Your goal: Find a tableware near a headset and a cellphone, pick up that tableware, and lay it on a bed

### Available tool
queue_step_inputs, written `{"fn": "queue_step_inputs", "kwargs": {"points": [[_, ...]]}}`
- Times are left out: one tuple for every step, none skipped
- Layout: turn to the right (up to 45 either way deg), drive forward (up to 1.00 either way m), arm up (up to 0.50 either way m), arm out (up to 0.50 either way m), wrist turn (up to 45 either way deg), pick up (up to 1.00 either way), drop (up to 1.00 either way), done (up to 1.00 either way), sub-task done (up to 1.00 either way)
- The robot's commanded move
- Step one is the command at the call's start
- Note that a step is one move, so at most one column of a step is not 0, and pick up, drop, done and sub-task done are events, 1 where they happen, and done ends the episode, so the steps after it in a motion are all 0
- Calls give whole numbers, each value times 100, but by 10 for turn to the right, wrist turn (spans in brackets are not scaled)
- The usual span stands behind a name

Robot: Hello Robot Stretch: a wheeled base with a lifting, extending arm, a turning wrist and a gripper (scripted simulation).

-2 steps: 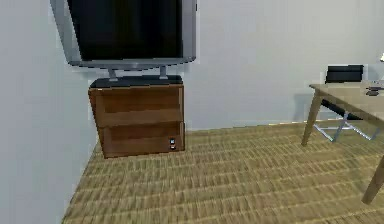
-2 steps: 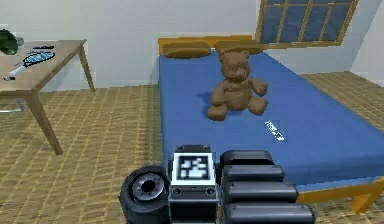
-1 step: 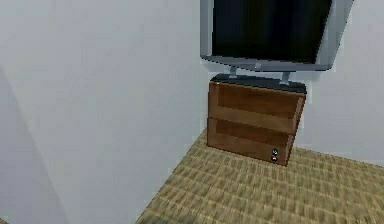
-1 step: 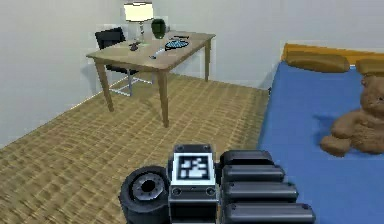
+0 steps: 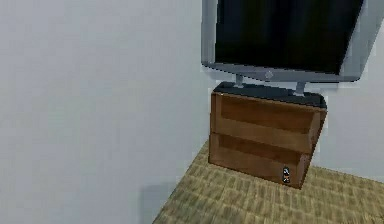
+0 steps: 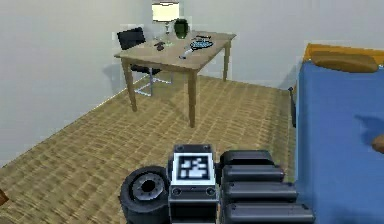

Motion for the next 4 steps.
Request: {"fn": "queue_step_inputs", "kwargs": {"points": [[450,0,0,0,0,0,0,0,0],[450,0,0,0,0,0,0,0,0],[0,50,0,0,0,0,0,0,0],[270,0,0,0,0,0,0,0,0]]}}
